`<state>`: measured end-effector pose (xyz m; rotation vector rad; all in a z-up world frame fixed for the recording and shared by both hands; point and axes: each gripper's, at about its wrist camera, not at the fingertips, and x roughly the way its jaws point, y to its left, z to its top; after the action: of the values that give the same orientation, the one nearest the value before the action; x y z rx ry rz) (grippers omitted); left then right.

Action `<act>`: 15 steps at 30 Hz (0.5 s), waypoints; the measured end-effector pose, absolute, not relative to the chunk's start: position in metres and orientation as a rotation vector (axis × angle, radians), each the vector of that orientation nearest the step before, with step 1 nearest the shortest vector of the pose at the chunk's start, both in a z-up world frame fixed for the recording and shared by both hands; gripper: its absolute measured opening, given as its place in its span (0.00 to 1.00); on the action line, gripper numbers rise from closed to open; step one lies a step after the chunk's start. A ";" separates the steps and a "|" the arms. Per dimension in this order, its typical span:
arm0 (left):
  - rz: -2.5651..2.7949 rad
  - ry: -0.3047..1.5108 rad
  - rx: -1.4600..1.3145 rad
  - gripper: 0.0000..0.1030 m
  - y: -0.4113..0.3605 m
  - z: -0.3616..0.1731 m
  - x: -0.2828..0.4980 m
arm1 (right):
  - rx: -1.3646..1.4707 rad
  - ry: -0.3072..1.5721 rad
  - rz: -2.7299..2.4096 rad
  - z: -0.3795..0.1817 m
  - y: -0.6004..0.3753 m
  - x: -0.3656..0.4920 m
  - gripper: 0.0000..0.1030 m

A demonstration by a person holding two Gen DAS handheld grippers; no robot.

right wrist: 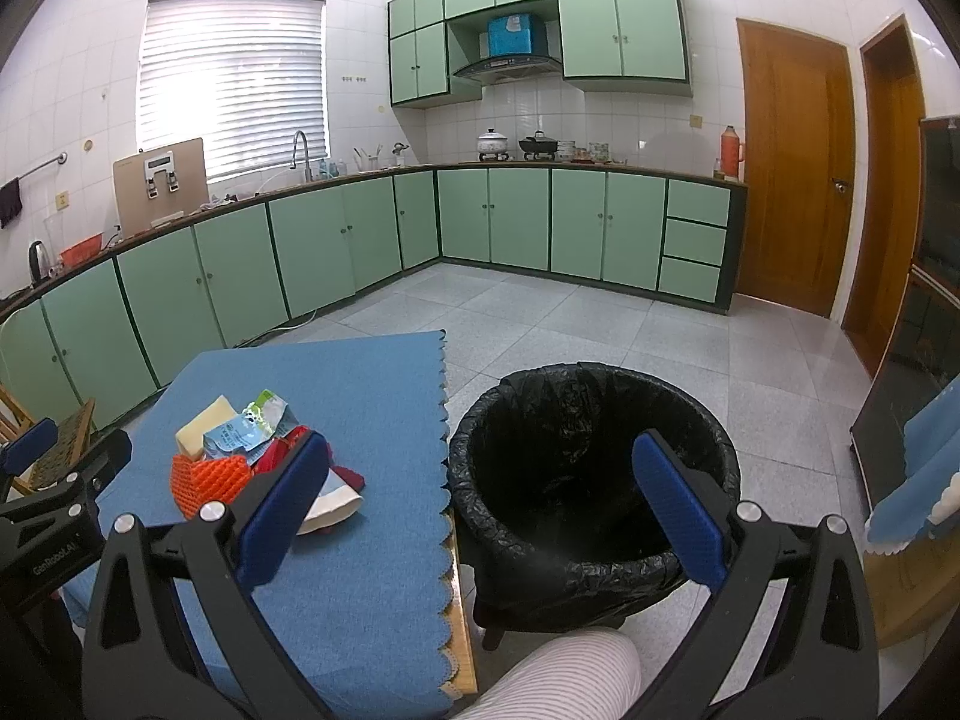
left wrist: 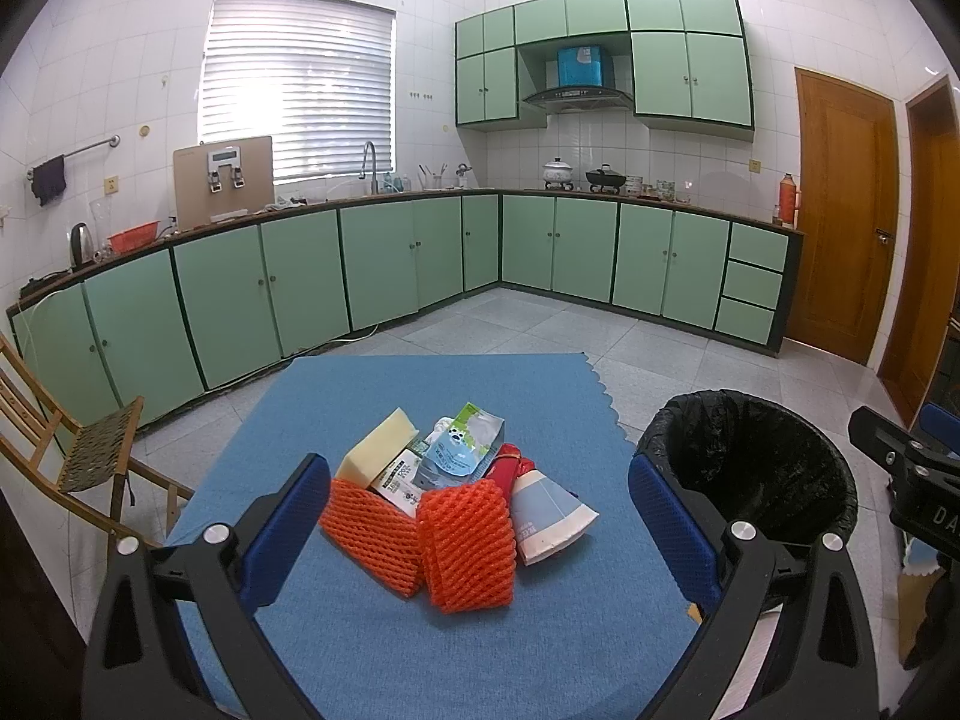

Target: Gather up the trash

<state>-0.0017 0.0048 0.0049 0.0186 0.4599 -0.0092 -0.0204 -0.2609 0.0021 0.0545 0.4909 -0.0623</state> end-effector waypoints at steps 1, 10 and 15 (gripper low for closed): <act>-0.009 0.460 0.019 0.94 0.005 0.005 -0.002 | 0.055 0.491 -0.062 0.002 -0.261 -0.021 0.95; -0.009 0.460 0.018 0.94 0.005 0.005 -0.002 | 0.055 0.491 -0.064 0.002 -0.260 -0.021 0.95; -0.009 0.459 0.018 0.94 0.005 0.005 -0.002 | 0.056 0.492 -0.063 0.002 -0.260 -0.021 0.95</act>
<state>-0.0019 0.0047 0.0047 0.0184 0.4594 -0.0088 -0.0208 -0.2604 0.0017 0.0565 0.4917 -0.0635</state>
